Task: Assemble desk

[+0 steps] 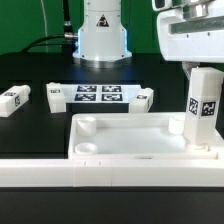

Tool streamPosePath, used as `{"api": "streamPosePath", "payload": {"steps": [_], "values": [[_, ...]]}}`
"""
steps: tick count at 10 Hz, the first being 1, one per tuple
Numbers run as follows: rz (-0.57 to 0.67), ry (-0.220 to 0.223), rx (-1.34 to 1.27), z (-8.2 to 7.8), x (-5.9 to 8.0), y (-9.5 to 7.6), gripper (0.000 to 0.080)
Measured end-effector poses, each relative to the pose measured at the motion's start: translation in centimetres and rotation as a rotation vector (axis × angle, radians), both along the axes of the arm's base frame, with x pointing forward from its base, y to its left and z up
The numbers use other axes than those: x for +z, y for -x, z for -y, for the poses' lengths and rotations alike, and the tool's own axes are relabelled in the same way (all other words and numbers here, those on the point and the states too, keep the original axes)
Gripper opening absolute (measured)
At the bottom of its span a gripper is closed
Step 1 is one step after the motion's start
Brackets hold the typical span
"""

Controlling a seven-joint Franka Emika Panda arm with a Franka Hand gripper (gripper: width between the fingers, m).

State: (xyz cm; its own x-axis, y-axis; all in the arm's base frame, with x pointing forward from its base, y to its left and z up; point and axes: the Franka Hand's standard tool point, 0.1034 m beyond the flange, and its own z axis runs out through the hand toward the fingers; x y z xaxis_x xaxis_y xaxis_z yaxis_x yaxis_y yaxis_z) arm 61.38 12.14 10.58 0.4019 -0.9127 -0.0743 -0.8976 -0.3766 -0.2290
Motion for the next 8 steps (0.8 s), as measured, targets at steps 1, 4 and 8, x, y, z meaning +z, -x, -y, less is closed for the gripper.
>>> {"api": "streamPosePath", "payload": {"steps": [1,4,8], "values": [[0.017,0.02,0.104,0.0,0.01,-0.02,0.0627],[0.05,0.058,0.309,0.01,-0.09,0.02,0.0646],[0.067,0.167,0.784,0.9,0.09,-0.01,0.0649]]}}
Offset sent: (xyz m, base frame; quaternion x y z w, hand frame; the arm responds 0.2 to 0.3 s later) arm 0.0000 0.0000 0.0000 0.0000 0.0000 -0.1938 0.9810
